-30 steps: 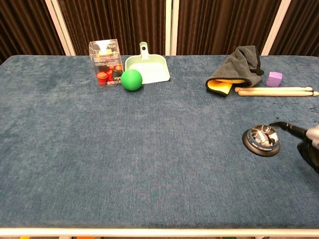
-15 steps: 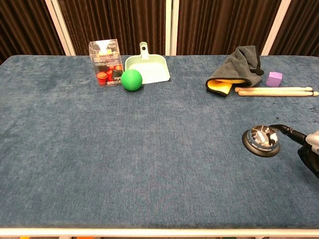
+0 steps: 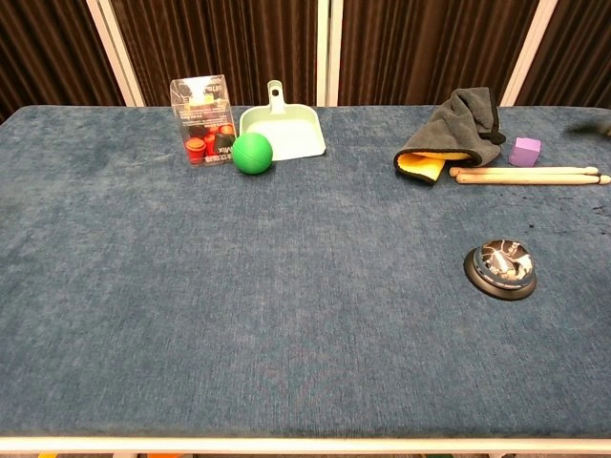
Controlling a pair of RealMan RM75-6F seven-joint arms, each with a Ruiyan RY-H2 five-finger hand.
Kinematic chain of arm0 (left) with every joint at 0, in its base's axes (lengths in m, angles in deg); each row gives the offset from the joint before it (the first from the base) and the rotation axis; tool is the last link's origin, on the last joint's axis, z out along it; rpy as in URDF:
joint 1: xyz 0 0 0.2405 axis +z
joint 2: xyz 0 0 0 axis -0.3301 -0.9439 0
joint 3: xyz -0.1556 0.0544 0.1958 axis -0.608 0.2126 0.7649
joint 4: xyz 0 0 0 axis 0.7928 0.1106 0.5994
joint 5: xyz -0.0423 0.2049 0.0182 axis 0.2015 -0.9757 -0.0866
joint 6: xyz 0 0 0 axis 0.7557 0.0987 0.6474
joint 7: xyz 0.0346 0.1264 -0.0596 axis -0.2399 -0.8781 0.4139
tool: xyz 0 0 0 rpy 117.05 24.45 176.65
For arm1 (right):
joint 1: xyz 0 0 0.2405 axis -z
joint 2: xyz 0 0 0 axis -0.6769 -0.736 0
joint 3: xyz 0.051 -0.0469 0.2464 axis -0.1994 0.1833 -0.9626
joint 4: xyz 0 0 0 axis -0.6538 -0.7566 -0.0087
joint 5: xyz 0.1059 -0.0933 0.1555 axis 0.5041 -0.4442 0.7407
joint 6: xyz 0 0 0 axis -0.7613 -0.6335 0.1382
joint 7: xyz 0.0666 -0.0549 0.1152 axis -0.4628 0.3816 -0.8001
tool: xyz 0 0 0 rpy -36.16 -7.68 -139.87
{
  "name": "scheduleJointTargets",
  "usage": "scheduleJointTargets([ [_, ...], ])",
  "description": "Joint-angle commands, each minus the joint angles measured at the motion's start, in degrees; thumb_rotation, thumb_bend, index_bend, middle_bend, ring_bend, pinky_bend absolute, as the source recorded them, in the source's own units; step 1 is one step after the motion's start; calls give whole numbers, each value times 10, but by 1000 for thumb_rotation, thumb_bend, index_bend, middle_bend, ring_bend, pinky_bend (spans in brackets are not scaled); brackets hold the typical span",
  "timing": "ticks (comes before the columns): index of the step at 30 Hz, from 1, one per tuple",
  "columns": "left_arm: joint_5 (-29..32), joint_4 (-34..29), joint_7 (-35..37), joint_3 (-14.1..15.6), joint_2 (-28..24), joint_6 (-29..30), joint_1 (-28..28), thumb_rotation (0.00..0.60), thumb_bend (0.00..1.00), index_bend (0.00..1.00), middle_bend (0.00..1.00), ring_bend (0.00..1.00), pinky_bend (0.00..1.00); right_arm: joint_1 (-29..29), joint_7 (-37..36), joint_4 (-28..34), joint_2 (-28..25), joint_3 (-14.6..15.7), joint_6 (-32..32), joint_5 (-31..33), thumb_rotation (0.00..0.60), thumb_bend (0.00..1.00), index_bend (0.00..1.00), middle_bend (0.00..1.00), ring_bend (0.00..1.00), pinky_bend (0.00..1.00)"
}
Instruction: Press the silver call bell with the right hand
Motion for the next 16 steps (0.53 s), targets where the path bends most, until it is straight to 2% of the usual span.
scheduleJointTargets([
  [1,-1,-3,-3,0,-1,0,-1,600,91,144,54,0,134,14,31,28,-49,-12,18,43,600,456,0,274,230,280],
  [2,-1,-4,-5,0,-1,-1,-1,600,91,144,54,0,134,17,85,66,-75,-17,48,98,600,259,0,131,100,133],
  [3,-1,-5,-7,0,0,-1,-2,600,91,144,54,0,134,18,109,93,-87,-24,59,133,600,100,0,32,11,28],
  [4,-2,-6,-7,0,0,0,-2,600,91,144,54,0,134,18,119,111,-93,-31,62,155,600,24,0,1,0,0],
  [6,-1,-6,-9,0,1,0,-1,600,91,144,54,0,134,22,118,114,-94,-43,42,160,600,0,0,0,0,0],
  [11,-1,-7,-14,0,3,-1,-2,600,92,144,54,0,134,28,88,78,-74,-44,7,121,600,0,0,0,0,0],
  [16,-1,-9,-15,1,2,2,-1,600,91,144,54,0,134,29,76,64,-67,-41,6,113,600,29,0,0,0,0],
])
